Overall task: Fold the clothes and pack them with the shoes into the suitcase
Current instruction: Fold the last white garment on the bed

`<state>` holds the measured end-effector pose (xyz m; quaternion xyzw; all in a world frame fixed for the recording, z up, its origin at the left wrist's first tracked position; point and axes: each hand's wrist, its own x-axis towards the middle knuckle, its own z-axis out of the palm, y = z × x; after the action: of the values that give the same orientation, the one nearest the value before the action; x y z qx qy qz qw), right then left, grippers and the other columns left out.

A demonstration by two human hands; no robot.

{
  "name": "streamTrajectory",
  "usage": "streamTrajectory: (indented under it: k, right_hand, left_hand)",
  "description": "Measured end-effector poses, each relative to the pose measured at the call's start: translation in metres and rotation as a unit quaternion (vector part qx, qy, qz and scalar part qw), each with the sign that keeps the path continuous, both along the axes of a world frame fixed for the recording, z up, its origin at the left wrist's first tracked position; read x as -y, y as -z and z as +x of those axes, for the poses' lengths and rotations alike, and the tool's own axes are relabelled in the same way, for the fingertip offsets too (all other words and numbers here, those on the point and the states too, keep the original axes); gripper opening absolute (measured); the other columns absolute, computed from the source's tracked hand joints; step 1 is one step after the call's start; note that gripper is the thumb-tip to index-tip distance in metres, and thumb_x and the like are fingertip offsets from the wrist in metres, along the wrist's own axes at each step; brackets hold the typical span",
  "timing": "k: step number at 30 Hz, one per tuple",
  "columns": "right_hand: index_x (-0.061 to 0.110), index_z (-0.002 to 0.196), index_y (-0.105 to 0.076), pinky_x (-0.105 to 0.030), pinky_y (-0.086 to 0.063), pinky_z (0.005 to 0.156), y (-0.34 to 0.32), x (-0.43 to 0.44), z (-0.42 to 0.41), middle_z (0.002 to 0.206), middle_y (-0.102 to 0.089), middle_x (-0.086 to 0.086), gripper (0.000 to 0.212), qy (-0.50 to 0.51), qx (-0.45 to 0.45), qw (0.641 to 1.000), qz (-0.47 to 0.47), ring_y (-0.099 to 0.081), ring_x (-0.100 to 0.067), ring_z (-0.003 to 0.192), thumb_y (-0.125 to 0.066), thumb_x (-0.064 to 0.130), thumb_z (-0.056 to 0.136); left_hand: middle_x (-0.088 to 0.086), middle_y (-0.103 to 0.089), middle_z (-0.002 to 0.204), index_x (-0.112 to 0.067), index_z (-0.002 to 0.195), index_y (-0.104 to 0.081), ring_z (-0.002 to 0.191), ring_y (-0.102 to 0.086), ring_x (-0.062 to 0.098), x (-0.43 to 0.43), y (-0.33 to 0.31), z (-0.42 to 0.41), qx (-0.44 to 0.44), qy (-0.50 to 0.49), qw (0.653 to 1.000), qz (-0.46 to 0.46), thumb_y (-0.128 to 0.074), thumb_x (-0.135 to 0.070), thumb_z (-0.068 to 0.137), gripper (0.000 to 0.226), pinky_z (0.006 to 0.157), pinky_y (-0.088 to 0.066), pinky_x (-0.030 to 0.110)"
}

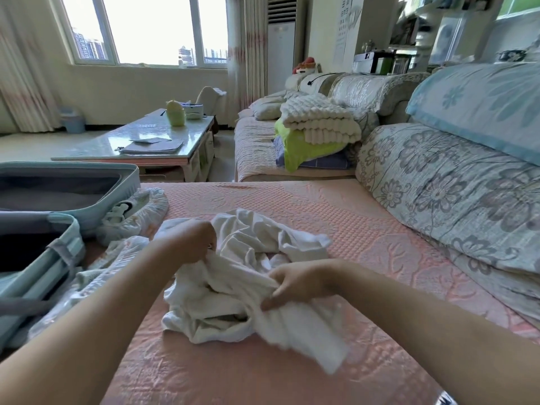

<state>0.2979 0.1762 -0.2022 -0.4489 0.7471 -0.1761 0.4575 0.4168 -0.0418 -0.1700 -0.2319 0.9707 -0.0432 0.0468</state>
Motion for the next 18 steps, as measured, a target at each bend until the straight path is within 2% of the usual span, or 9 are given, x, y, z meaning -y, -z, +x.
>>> streamTrajectory:
  k: [2,4,6,8,9,11,13,16,18]
  right_hand:
    - [0.014,0.111,-0.066,-0.028,-0.057,0.067,-0.003,0.006,0.009,0.1,-0.069,-0.006,0.018,-0.033,0.156,0.987,0.012,-0.068,-0.019,0.081,-0.06,0.028,0.101]
    - [0.013,0.111,-0.067,-0.031,-0.055,0.068,0.001,0.015,0.004,0.104,-0.071,-0.01,0.016,0.016,0.139,0.988,-0.059,-0.07,-0.023,0.085,-0.057,0.021,0.102]
    - [0.018,0.11,-0.071,-0.031,-0.048,0.079,0.006,0.02,-0.013,0.105,-0.069,0.001,0.018,0.061,-0.13,0.977,-0.155,-0.067,-0.023,0.102,-0.06,0.019,0.095]
    - [0.032,0.118,-0.066,-0.038,-0.038,0.099,0.016,0.021,-0.031,0.127,-0.057,0.004,0.027,0.01,-0.436,0.892,-0.121,-0.05,-0.021,0.126,-0.06,0.032,0.092]
    - [0.038,0.124,-0.06,-0.045,-0.031,0.106,0.02,0.019,-0.037,0.141,-0.046,0.002,0.032,-0.007,-0.496,0.865,-0.069,-0.04,-0.022,0.134,-0.058,0.037,0.092]
    - [0.044,0.135,-0.049,-0.05,-0.033,0.107,0.027,0.017,-0.046,0.151,-0.033,-0.001,0.043,0.0,-0.491,0.87,0.035,-0.035,-0.026,0.138,-0.056,0.043,0.092]
    - [0.045,0.137,-0.052,-0.041,-0.043,0.103,0.025,0.016,-0.052,0.147,-0.042,0.001,0.047,-0.011,-0.467,0.88,0.083,-0.046,-0.025,0.131,-0.062,0.037,0.091]
    - [0.033,0.125,-0.068,-0.035,-0.051,0.096,0.015,0.021,-0.059,0.134,-0.059,-0.002,0.04,0.005,-0.464,0.883,0.064,-0.06,-0.026,0.116,-0.061,0.015,0.09]
    - [0.028,0.119,-0.071,-0.033,-0.052,0.091,0.009,0.026,-0.065,0.125,-0.065,-0.003,0.033,0.036,-0.474,0.877,0.063,-0.063,-0.026,0.11,-0.057,0.017,0.091]
  left_hand:
    - [-0.004,-0.069,0.1,-0.026,0.094,-0.076,0.088,-0.063,0.017,0.0,0.0,0.005,0.038,-0.014,0.999,-0.009,-0.061,-0.02,0.087,0.017,0.083,-0.056,0.03]
    - [-0.003,-0.069,0.106,-0.022,0.105,-0.073,0.096,-0.063,0.019,-0.011,-0.004,0.006,0.073,0.001,0.997,0.013,-0.056,-0.021,0.091,0.022,0.084,-0.052,0.029]
    - [-0.001,-0.067,0.114,-0.022,0.114,-0.07,0.103,-0.062,0.021,-0.027,-0.009,0.003,0.056,0.025,0.996,0.057,-0.051,-0.024,0.095,0.027,0.089,-0.049,0.029]
    - [-0.003,-0.067,0.113,-0.024,0.113,-0.069,0.1,-0.061,0.018,-0.043,-0.007,-0.001,0.018,0.071,0.991,0.114,-0.05,-0.032,0.096,0.027,0.089,-0.049,0.029]
    - [-0.007,-0.067,0.111,-0.028,0.112,-0.069,0.099,-0.061,0.016,-0.049,-0.002,-0.001,0.004,0.095,0.984,0.151,-0.054,-0.039,0.093,0.026,0.089,-0.05,0.029]
    - [-0.014,-0.061,0.115,-0.036,0.119,-0.063,0.107,-0.058,0.013,-0.06,0.015,-0.003,0.047,0.127,0.971,0.198,-0.066,-0.055,0.081,0.042,0.095,-0.048,0.031]
    - [-0.01,-0.055,0.129,-0.039,0.129,-0.056,0.119,-0.053,0.016,-0.062,0.035,-0.008,0.136,0.145,0.966,0.167,-0.072,-0.062,0.072,0.063,0.105,-0.043,0.034]
    - [-0.007,-0.059,0.13,-0.037,0.125,-0.062,0.116,-0.055,0.019,-0.062,0.047,-0.017,0.19,0.124,0.965,0.133,-0.068,-0.06,0.077,0.054,0.1,-0.044,0.03]
    - [-0.007,-0.065,0.113,-0.032,0.112,-0.07,0.102,-0.059,0.019,-0.064,0.045,-0.024,0.141,0.127,0.977,0.097,-0.064,-0.055,0.082,0.038,0.084,-0.046,0.029]
